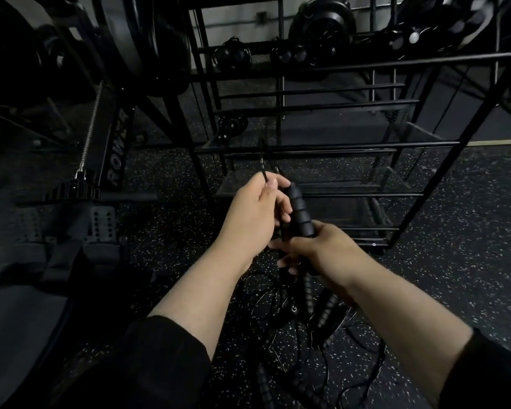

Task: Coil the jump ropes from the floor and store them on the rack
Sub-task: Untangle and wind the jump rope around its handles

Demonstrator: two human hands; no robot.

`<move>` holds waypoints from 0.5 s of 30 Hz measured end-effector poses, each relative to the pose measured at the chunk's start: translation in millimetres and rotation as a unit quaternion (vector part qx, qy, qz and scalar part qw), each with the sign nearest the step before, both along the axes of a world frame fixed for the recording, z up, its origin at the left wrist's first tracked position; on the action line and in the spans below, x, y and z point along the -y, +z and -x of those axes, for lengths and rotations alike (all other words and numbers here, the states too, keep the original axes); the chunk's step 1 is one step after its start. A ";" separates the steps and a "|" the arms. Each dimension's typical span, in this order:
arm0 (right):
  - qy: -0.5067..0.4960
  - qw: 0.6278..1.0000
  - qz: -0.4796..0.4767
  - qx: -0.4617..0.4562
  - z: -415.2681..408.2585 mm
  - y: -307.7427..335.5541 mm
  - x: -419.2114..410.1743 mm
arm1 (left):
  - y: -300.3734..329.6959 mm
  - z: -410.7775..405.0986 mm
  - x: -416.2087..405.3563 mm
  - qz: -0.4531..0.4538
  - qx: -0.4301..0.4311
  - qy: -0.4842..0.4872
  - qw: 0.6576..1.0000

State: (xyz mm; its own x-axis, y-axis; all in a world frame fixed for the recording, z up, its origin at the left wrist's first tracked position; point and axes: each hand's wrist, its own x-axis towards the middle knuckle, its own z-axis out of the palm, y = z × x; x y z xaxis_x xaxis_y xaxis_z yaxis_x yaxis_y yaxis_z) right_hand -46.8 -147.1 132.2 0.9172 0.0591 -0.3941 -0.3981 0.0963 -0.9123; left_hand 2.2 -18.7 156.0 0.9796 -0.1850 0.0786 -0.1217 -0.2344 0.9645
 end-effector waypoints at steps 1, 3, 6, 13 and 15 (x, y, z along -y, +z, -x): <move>0.000 1.000 0.006 0.005 0.2 -1.3 -2.1 | 1.3 -0.6 -1.3 0.007 0.006 0.006 1.000; -0.010 1.000 0.017 0.017 0.0 -1.8 -5.2 | 4.8 -1.5 -3.7 0.019 0.008 0.015 1.000; -0.029 0.999 0.023 0.031 -1.1 1.3 -6.1 | 7.5 -2.7 -5.8 0.027 -0.009 0.025 0.999; -0.086 0.994 0.005 0.072 -4.4 15.1 4.5 | -4.8 -0.3 -13.5 -0.151 -0.084 -0.054 0.983; -0.104 0.991 -0.042 0.077 -5.6 22.2 8.7 | -9.7 4.1 -12.9 -0.213 -0.102 -0.119 0.964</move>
